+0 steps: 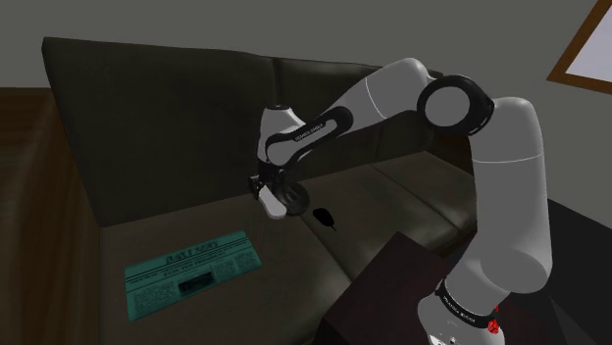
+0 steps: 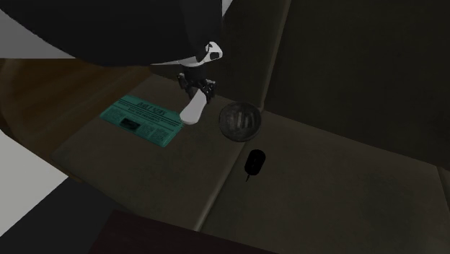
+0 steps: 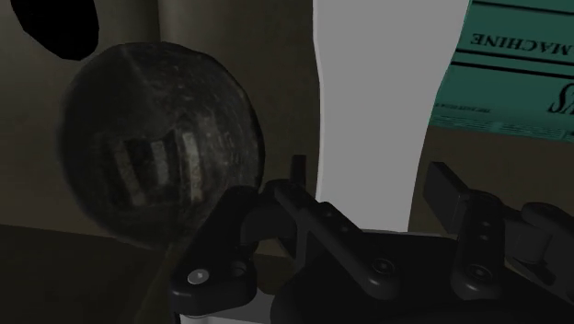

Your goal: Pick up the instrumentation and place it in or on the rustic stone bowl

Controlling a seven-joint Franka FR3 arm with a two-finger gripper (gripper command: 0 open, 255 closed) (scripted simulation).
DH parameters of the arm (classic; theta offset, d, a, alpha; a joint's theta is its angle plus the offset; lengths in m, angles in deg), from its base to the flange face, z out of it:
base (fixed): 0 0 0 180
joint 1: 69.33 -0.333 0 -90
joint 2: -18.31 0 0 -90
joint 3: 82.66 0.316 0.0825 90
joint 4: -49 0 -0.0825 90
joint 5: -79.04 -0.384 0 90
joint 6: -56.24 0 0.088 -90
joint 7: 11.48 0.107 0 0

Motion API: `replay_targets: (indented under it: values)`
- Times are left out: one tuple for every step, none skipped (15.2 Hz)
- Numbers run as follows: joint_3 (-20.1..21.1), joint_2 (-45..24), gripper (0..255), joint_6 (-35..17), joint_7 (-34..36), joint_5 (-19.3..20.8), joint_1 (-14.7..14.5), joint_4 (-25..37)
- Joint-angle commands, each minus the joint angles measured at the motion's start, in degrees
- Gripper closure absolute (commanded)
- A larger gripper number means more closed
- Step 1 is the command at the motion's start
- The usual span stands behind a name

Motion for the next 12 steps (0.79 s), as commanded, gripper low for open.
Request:
replay_targets:
  values:
    - [0.17, 1.12, 255, 1.05, -0.21, -0.25, 0.17, -0.07]
    - [0.25, 1.61, 255, 1.61, -0.29, -0.36, 0.22, 0.01]
    - [0.32, 2.09, 255, 2.17, -0.36, -0.48, 0.27, 0.1]
    - [0.4, 2.57, 255, 2.74, -0.44, -0.59, 0.32, 0.19]
    - [0.47, 3.02, 255, 3.32, -0.52, -0.71, 0.37, 0.33]
    - [0.54, 3.49, 255, 3.89, -0.6, -0.82, 0.41, 0.43]
    - [0.55, 3.58, 255, 4.03, -0.61, -0.84, 0.42, 0.48]
    - [0.34, 3.31, 255, 4.3, -1.89, -1.04, 1.33, 1.07]
    - [0.13, 2.99, 255, 4.61, -3.15, -1.24, 2.23, 1.72]
    - [-0.08, 2.63, 255, 4.94, -4.4, -1.43, 3.12, 2.44]
    - [-0.28, 2.22, 255, 5.3, -5.64, -1.61, 4.0, 3.24]
    - [-0.49, 1.77, 255, 5.7, -6.86, -1.79, 4.86, 4.11]
